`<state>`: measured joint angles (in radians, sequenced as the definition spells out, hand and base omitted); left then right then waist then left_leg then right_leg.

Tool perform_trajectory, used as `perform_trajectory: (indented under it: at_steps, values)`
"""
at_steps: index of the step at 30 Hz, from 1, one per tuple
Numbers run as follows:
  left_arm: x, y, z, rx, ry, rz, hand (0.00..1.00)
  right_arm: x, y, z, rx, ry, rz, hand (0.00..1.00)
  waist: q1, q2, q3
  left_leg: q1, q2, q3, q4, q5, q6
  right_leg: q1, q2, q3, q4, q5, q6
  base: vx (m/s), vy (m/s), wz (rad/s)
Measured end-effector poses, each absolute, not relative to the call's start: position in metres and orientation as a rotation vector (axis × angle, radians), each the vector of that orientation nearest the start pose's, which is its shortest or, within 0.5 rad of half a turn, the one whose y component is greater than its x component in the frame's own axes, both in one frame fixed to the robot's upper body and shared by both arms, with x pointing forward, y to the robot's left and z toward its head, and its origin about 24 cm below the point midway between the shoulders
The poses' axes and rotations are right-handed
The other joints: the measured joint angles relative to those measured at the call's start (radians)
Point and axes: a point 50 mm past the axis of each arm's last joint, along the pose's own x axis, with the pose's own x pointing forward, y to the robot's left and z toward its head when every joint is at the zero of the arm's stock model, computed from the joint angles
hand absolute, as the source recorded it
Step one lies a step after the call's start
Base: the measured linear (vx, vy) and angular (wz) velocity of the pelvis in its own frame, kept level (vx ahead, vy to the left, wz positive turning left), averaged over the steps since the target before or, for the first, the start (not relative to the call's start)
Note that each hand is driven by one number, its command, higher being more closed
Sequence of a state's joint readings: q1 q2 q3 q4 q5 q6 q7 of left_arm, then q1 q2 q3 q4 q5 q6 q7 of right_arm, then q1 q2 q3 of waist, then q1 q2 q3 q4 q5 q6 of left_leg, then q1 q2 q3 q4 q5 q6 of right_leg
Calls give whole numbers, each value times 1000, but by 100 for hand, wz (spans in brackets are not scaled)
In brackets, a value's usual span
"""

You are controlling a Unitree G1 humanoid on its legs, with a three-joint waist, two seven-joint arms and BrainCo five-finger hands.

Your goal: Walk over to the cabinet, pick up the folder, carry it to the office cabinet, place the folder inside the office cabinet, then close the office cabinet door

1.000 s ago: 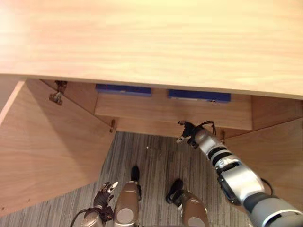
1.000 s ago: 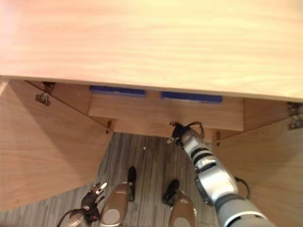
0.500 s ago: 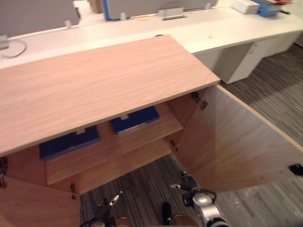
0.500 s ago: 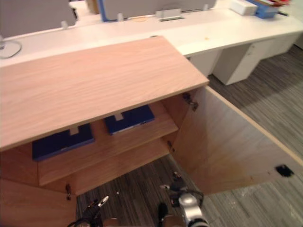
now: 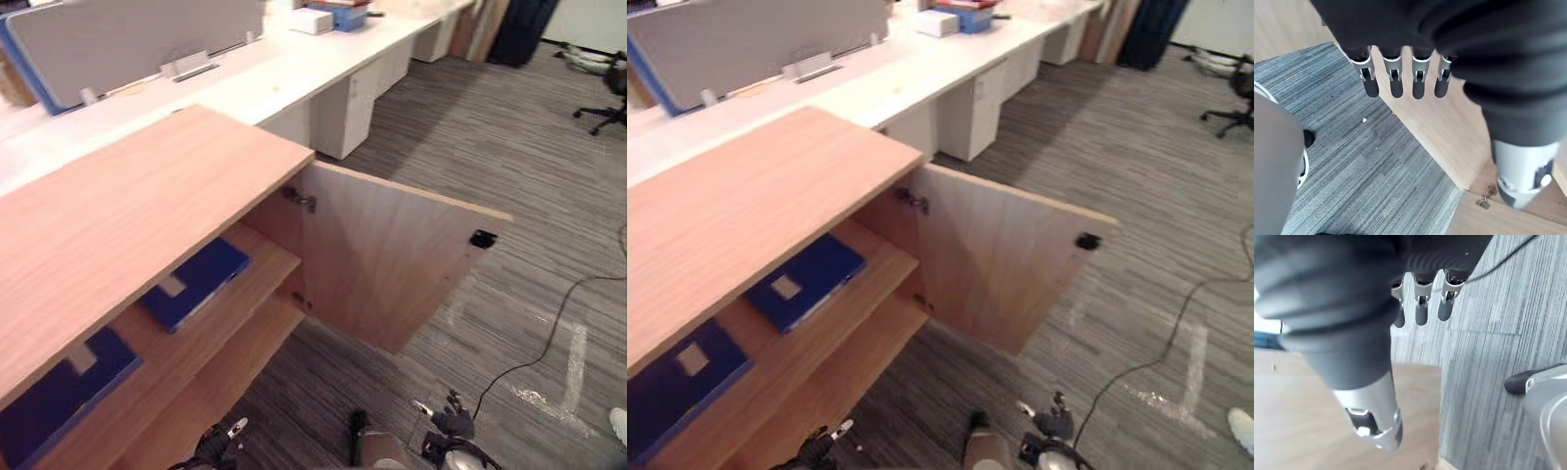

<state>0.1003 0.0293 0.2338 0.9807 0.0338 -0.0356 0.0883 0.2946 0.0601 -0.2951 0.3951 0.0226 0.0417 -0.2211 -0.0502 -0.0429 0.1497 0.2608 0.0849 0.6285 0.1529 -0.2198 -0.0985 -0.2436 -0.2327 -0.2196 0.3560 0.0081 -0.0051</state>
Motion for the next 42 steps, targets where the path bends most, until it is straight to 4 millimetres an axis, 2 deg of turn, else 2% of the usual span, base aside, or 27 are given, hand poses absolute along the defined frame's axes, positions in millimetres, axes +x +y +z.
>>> perform_trajectory:
  at_steps: [1,4,5,6,7,8,9,12,13,14,15,16,17,19,22,27,30,33,35,38,42]
  values:
    - [100,200,-156,-9,1040,322,0,114,-223,-101,43,729,-614,0,-1,-1,0,4,1,3,7,-4,-5,-1,-3,-14,10,-3,5,106,-16,-22]
    - [100,200,-156,-1,1042,317,0,120,-234,-92,47,677,-684,0,-7,-3,-1,6,33,16,2,-4,-13,-1,48,-24,-12,-18,-30,114,-47,-29]
    - [100,199,-156,-2,1042,315,0,128,-243,-86,63,636,-734,0,-5,-1,-2,17,34,17,-28,2,-16,-3,40,-92,-4,-54,-78,94,-8,-62]
    - [100,200,-156,-1,1043,315,0,139,-250,-80,87,591,-779,0,1,4,-7,22,34,32,-50,5,-11,-5,17,-167,19,-75,-87,84,15,-69]
    - [100,201,-155,7,1042,313,0,144,-252,-76,96,571,-794,0,5,-4,-9,23,31,43,-47,7,-15,-14,5,-184,32,-75,-76,105,43,-72]
    - [100,204,-155,18,1044,311,0,154,-257,-70,103,535,-815,0,6,-13,-10,32,27,44,-41,7,-15,-17,7,-180,22,-34,-17,135,0,-69]
    - [100,203,-155,11,1045,311,0,160,-263,-66,101,514,-834,0,11,-3,-15,31,40,33,-28,17,1,-1,41,-163,-34,-5,-4,145,-29,-66]
    - [99,205,-155,25,1051,303,0,173,-272,-56,88,467,-851,0,14,1,-19,1,68,12,61,41,34,69,98,-126,-205,87,-3,122,-34,-57]
    - [99,205,-156,27,1055,303,0,178,-282,-50,90,436,-891,0,18,-4,-23,-22,72,-17,96,2,33,107,104,-104,-296,139,2,106,48,-49]
    - [99,204,-156,24,1055,302,0,179,-287,-47,89,426,-908,0,18,-3,-24,-22,55,-49,43,-24,30,121,109,-98,-324,154,6,56,106,-44]
    - [98,204,-156,15,1057,307,0,182,-298,-43,97,411,-939,0,19,15,-32,-41,38,-110,-84,11,42,149,128,-94,-375,180,18,-28,101,-35]
    - [98,204,-156,-1,1054,321,0,183,-300,-42,108,405,-947,0,31,13,-33,-33,33,-124,-79,32,20,156,133,-78,-389,189,25,-13,113,-39]
    - [98,206,-156,4,1054,321,0,185,-301,-40,110,394,-950,0,38,20,-45,-33,32,-121,-76,35,15,163,135,-69,-411,202,33,38,76,-22]
    - [98,205,-156,11,1057,313,0,189,-307,-34,109,366,-958,0,35,13,-51,-32,14,-128,-76,34,15,173,123,-69,-424,206,39,52,55,5]
    - [96,211,-154,27,1051,316,0,205,-317,-18,127,300,-955,0,38,20,-43,-35,3,-149,-74,34,15,185,111,-78,-439,209,44,30,26,13]
    - [99,211,-152,41,1038,285,0,253,-345,20,107,196,-873,0,44,44,-18,-54,8,-212,-58,34,15,198,98,-119,-440,204,51,-6,-28,23]
    - [100,209,-152,28,1034,281,0,280,-343,35,83,190,-795,0,47,55,-8,-61,10,-247,-58,35,14,207,95,-141,-440,204,51,-51,-16,31]
    - [101,210,-152,37,1028,271,0,305,-334,44,93,199,-707,0,65,66,-1,-66,7,-280,-58,42,12,223,89,-172,-440,204,51,-81,-24,34]
    - [95,212,-153,46,1041,271,0,307,-345,47,126,219,-739,0,77,77,7,-68,8,-305,-59,44,13,235,86,-192,-440,203,50,-118,-24,31]
    - [77,212,-158,39,1099,280,0,316,-352,57,154,232,-733,0,77,100,23,-69,6,-331,-63,54,16,246,78,-214,-441,204,50,-115,-19,22]
    - [75,210,-159,9,1106,287,0,320,-365,74,178,202,-757,0,74,129,63,-84,-1,-398,-84,83,16,261,62,-272,-446,202,49,-138,-27,42]
